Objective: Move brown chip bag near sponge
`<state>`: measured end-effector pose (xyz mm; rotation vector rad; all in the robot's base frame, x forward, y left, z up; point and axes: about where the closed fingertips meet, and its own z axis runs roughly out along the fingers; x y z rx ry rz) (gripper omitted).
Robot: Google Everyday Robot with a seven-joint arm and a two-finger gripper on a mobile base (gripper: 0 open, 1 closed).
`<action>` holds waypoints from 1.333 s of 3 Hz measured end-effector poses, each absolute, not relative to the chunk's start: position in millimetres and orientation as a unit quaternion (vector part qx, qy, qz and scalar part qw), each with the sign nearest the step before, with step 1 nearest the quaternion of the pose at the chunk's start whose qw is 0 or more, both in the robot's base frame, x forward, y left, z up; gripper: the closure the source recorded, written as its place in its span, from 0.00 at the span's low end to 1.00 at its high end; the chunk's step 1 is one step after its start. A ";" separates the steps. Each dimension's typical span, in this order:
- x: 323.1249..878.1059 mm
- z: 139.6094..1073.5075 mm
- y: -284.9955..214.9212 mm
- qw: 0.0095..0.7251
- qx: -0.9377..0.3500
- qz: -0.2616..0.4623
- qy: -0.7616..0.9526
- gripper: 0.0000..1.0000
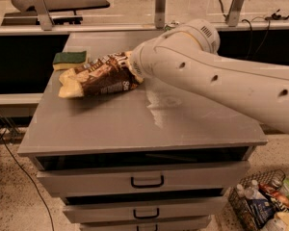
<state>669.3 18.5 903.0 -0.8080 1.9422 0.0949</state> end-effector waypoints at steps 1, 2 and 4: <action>687.5 895.1 29.3 0.493 -0.301 0.048 0.815 1.00; 699.2 890.4 43.5 0.493 -0.274 0.052 0.824 1.00; 705.5 888.2 53.3 0.496 -0.240 0.050 0.833 0.83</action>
Offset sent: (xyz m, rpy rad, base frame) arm 0.0419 0.0503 -0.0290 0.1236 0.0582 -0.1687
